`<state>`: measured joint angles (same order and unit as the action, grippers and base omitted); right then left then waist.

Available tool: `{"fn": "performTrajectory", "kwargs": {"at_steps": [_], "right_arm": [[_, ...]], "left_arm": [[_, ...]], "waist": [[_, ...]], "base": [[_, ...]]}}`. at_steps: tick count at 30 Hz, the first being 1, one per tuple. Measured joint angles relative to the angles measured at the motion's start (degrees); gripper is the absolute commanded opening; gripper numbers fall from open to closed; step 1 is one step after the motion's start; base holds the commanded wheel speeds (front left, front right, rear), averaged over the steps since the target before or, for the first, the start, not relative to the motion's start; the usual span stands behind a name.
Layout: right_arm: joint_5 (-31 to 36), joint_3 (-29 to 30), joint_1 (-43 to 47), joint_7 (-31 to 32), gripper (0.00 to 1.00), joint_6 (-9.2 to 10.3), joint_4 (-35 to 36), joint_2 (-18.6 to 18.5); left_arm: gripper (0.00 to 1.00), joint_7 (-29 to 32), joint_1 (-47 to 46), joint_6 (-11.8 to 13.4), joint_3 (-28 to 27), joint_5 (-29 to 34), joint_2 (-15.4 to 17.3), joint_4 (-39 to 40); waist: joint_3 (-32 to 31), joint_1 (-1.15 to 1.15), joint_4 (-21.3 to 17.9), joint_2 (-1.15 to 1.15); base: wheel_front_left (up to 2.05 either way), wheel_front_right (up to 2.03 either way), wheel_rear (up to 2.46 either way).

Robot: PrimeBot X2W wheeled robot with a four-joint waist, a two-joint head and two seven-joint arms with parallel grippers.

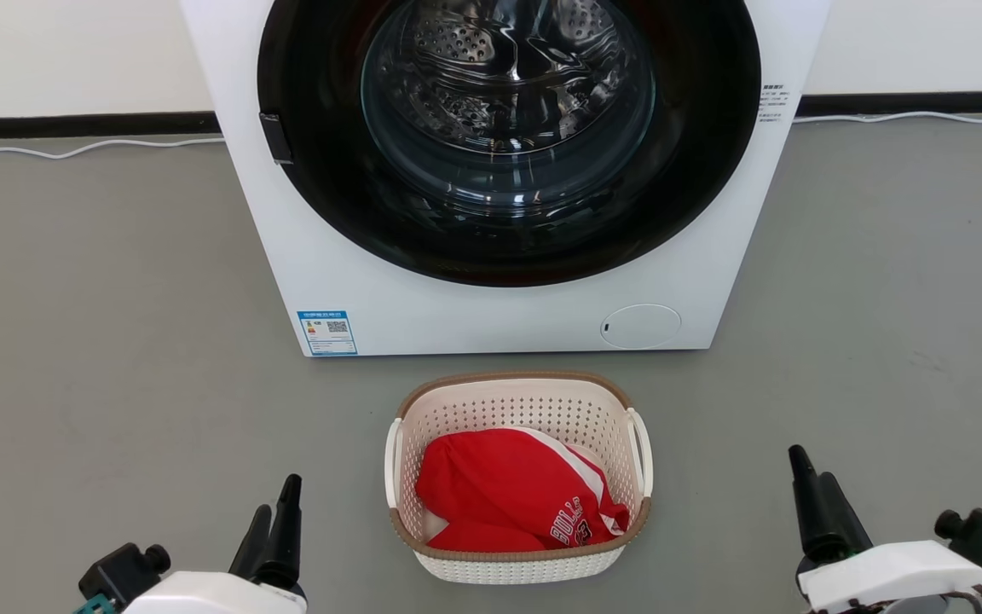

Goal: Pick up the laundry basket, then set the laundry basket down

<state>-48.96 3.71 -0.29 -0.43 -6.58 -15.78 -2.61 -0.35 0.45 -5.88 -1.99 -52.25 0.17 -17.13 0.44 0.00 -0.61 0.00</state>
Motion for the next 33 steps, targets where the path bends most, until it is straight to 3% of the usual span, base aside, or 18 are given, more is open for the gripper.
{"fn": "performTrajectory", "kwargs": {"at_steps": [33], "right_arm": [[25.18, -2.85, -1.18, -6.23, 1.0, -0.07, -1.66, -1.91]], "left_arm": [[1.0, -6.66, -1.04, 5.84, 7.8, 23.71, 3.66, 1.29]], "waist": [[0.05, 0.0, -1.28, 0.0]], "base": [[0.0, 0.0, 0.0]]}}
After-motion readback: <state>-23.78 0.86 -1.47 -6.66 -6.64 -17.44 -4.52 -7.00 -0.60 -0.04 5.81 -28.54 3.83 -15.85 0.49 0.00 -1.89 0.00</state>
